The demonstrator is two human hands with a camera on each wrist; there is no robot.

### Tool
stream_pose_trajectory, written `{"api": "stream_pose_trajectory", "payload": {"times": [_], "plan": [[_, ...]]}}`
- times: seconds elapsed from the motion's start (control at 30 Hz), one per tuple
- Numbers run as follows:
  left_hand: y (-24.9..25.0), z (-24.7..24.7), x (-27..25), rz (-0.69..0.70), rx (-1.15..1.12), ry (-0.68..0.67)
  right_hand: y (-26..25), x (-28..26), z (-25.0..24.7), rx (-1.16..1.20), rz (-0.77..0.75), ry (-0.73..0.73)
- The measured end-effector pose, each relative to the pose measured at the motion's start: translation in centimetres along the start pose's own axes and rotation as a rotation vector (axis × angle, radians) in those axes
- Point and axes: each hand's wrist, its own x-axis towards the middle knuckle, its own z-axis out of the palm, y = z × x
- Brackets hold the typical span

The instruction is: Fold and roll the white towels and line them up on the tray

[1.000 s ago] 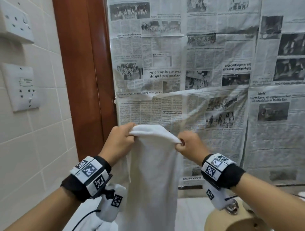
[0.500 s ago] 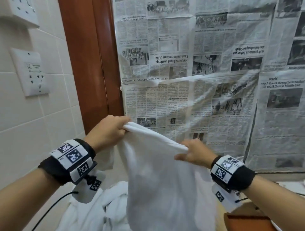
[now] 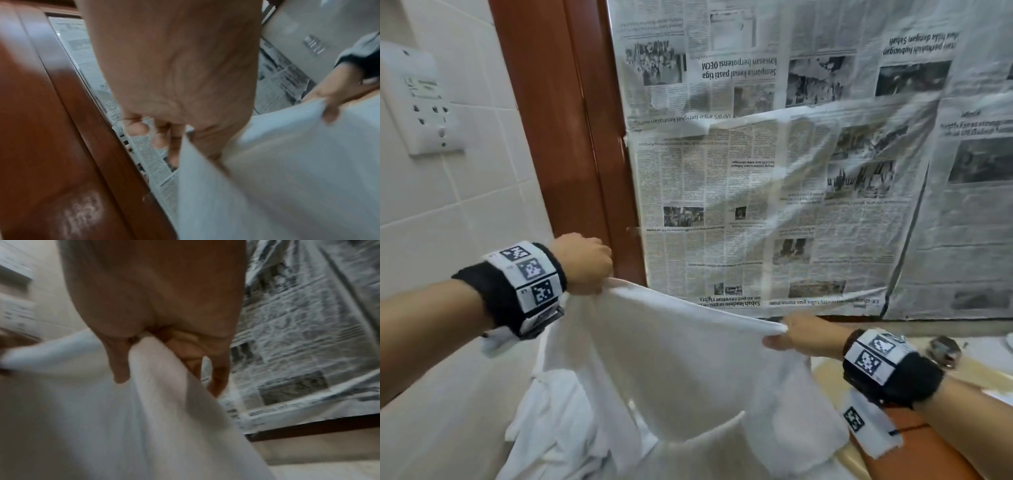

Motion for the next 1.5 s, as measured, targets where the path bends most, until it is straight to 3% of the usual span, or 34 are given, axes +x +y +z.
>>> {"api": "stream_pose_trajectory", "payload": {"times": [0.07,0.1,0.17,0.23,0.3,0.33,0.4,0.5,0.57,0.63,0.8,0.9,1.0,1.17,1.4,1.5], "plan": [[-1.0,-1.3,1.9,-0.205,-0.141,-0.046,-1.3,-0.8,0.3,0.267,-0.047,-0.063],[-1.6,-2.2,3.1,-0.306,-0.256,0.011,-1.9,-1.2,0.3,0.457,-0.069,-0.093],[-2.8,-4.3,5.4,-0.518,-0.579,0.24,-3.2,-1.9,-0.1,0.783,-0.117,-0.071],[-2.5,-6.3,8.6,-0.642,-1.016,0.558,-3.5,-1.4,-0.4,1.09,-0.112,0.03],[0.8,-7.8,11.6,-0.491,-1.473,0.787,-2.9,-0.1,0.0,1.325,-0.049,0.172],[3.4,-8.2,12.6,-0.36,-1.669,0.8,-2.1,0.7,0.6,1.386,0.002,0.239],[9.5,-7.5,13.9,-0.134,-1.895,0.656,0.5,2.4,2.9,1.427,0.181,0.322],[18.4,-3.2,13.1,-0.025,-1.816,0.37,8.1,5.3,8.9,1.369,0.475,0.399],[23.1,2.1,11.5,-0.078,-1.791,0.187,16.1,8.2,14.8,1.257,0.592,0.382],[26.5,8.5,9.2,-0.214,-1.749,0.083,19.6,7.4,18.9,1.149,0.685,0.308],[31.2,21.5,1.0,-0.613,-1.526,0.046,13.7,-2.0,21.1,1.046,0.833,0.28],[33.1,26.1,-2.7,-0.655,-1.522,-0.063,13.8,-3.3,22.4,0.984,0.822,0.288],[34.2,26.9,-5.0,-0.606,-1.595,-0.119,14.5,-3.4,23.6,0.915,0.796,0.33],[34.6,25.6,-6.4,-0.58,-1.644,-0.122,14.9,-4.6,24.3,0.897,0.81,0.257],[33.9,24.3,-5.3,-0.379,-1.459,-0.309,15.6,-6.4,24.9,0.853,0.771,0.125],[32.4,23.2,-3.2,-0.407,-1.711,-0.336,16.1,-5.5,23.2,0.881,0.744,0.29]]}}
